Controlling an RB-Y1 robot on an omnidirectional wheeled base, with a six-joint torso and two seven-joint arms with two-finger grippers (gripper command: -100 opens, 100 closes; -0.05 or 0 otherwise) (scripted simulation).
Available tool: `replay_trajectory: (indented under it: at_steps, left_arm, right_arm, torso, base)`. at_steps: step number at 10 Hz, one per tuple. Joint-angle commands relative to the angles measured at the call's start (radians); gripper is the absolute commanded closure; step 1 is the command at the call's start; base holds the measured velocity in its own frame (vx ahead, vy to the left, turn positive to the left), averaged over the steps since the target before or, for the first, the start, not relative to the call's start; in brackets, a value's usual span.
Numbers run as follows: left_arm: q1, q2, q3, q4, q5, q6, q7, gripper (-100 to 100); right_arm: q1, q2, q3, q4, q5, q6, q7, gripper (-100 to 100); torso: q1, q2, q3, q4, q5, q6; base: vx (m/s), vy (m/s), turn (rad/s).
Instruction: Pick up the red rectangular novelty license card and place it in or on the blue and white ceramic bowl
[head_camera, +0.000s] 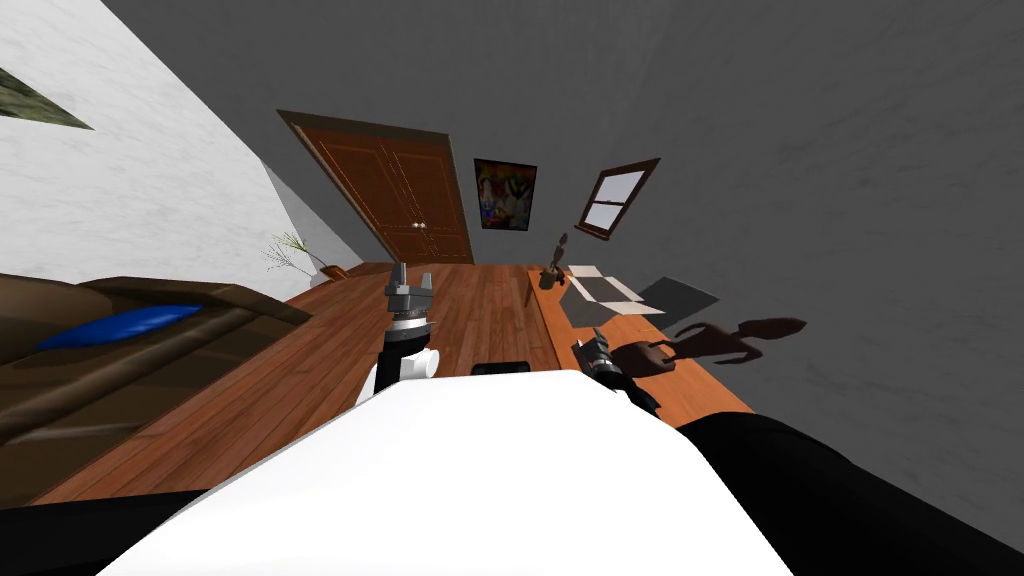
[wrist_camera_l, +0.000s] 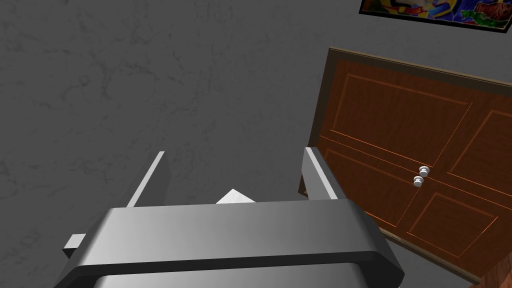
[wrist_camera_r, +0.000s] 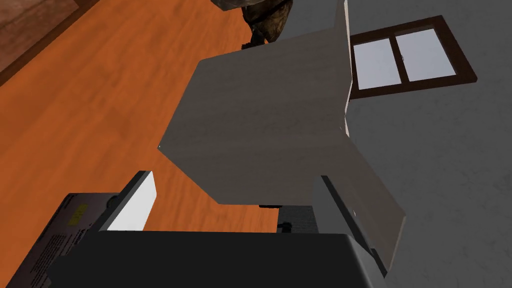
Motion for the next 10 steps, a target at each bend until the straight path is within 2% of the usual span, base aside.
replay_trajectory:
  at_steps: [1,2,3,4,5,6,7,8,9,10]
  left_arm:
    - [0.000,0.000,0.000,0.000,0.000,0.000,0.000,0]
    - [0.000,0.000,0.000,0.000,0.000,0.000,0.000,0]
    - [0.000,0.000,0.000,0.000,0.000,0.000,0.000,0]
    - [0.000,0.000,0.000,0.000,0.000,0.000,0.000,0]
    - [0.000,0.000,0.000,0.000,0.000,0.000,0.000,0]
    - [0.000,0.000,0.000,0.000,0.000,0.000,0.000,0]
    - [0.000,0.000,0.000,0.000,0.000,0.000,0.000,0]
    - [0.000,0.000,0.000,0.000,0.000,0.000,0.000,0]
    - [0.000,0.000,0.000,0.000,0.000,0.000,0.000,0]
    - [0.000,0.000,0.000,0.000,0.000,0.000,0.000,0]
  right_arm:
    - [0.015,-0.011,-0.020,0.003,-0.037,0.050,-0.033,-100]
    - [0.039,-0.014,-0.036,0.017,-0.069,0.083,-0.065,-100]
    - [0.039,-0.014,-0.036,0.017,-0.074,0.100,-0.065,-100]
    - [0.062,-0.017,-0.053,0.032,-0.110,0.145,-0.097,-100]
    - [0.086,-0.020,-0.070,0.048,-0.136,0.176,-0.126,-100]
    - [0.086,-0.020,-0.070,0.048,-0.148,0.196,-0.130,-100]
    - [0.109,-0.024,-0.087,0.064,-0.186,0.224,-0.162,-100]
    - [0.109,-0.024,-0.087,0.064,-0.186,0.245,-0.162,-100]
    - [0.132,-0.028,-0.103,0.081,-0.222,0.274,-0.193,-100]
    - [0.132,-0.028,-0.103,0.081,-0.222,0.293,-0.193,-100]
  torso:
    - [0.000,0.000,0.000,0.000,0.000,0.000]
    - [0.001,0.001,0.000,0.000,0.000,0.000]
    - [0.002,0.002,0.001,0.000,0.000,0.000]
    - [0.001,0.002,0.001,0.000,0.000,0.000]
    - [0.001,0.002,0.001,0.000,0.000,0.000]
    - [0.000,0.001,0.001,0.000,0.000,0.000]
    - [0.001,0.001,0.001,0.000,0.000,0.000]
    - [0.001,0.002,0.001,0.000,0.000,0.000]
    - [0.001,0.002,0.001,0.000,0.000,0.000]
    - [0.001,0.002,0.001,0.000,0.000,0.000]
  base:
    - [0.071,-0.007,0.049]
    - [0.065,0.013,0.087]
    - [0.054,-0.001,0.035]
    - [0.061,-0.011,0.084]
    - [0.090,-0.015,0.134]
    - [0.069,-0.013,0.042]
    - [0.060,-0.003,0.080]
    - [0.053,-0.008,0.040]
    - [0.065,-0.003,0.076]
    - [0.057,-0.003,0.048]
